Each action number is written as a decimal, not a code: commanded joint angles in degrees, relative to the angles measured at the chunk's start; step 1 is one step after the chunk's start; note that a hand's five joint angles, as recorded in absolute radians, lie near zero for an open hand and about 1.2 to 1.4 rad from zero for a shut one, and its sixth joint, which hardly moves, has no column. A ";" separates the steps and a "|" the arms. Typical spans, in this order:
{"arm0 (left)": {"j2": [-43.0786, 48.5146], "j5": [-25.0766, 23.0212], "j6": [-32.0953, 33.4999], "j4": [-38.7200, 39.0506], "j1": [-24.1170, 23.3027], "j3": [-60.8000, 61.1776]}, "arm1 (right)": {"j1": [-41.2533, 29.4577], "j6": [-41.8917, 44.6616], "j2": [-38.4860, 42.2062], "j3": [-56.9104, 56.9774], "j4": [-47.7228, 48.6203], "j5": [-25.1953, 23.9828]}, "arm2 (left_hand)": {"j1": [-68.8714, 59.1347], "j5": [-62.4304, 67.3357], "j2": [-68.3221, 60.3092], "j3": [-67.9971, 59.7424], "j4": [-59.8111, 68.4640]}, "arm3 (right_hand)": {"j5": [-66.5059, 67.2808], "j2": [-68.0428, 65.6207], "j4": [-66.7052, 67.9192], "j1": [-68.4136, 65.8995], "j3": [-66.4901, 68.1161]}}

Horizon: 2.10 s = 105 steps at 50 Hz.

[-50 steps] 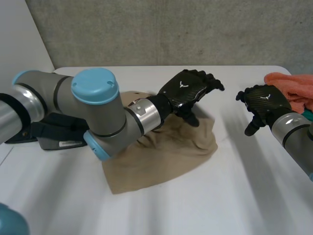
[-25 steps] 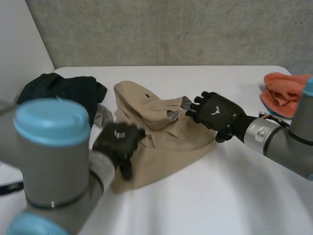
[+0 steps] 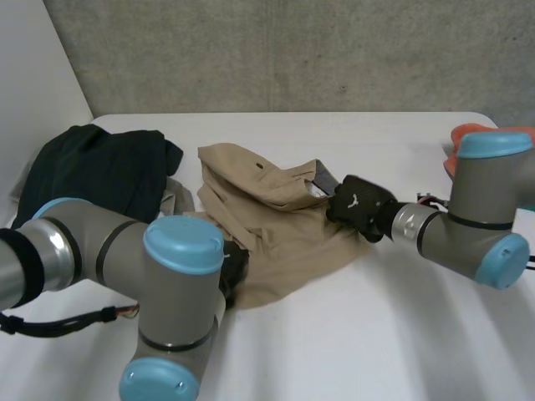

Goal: Fold the laundry.

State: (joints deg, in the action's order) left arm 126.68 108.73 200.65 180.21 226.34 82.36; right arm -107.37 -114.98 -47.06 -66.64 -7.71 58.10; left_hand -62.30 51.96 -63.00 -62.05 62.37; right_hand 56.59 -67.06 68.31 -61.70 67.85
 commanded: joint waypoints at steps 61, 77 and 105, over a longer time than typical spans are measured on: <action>-18.22 -13.98 -4.92 -0.56 12.29 -22.62 | 0.58 -36.73 -17.72 18.32 -14.08 11.60 | -17.70 18.04 -17.00 -17.95 17.63 | 13.41 -12.94 11.69 -18.30 12.15; 1.18 -13.46 7.55 -0.21 10.79 -17.49 | -1.62 -27.23 -3.58 8.45 -10.41 16.87 | -17.70 18.04 -17.00 -17.95 17.63 | 13.41 -12.94 11.69 -18.30 12.15; -2.56 -8.53 0.00 -7.51 9.82 -23.68 | 0.04 -34.19 -14.19 -1.37 -3.76 22.77 | 52.30 -51.96 53.00 52.05 -52.37 | -56.59 57.06 -58.31 51.70 -57.85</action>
State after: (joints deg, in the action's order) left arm 133.63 100.28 200.73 170.70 235.31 47.98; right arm -109.69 -152.85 -53.42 -63.65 1.54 84.63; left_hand -10.97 2.93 -11.84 -11.99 11.39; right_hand 2.49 -12.35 12.43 -13.05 11.99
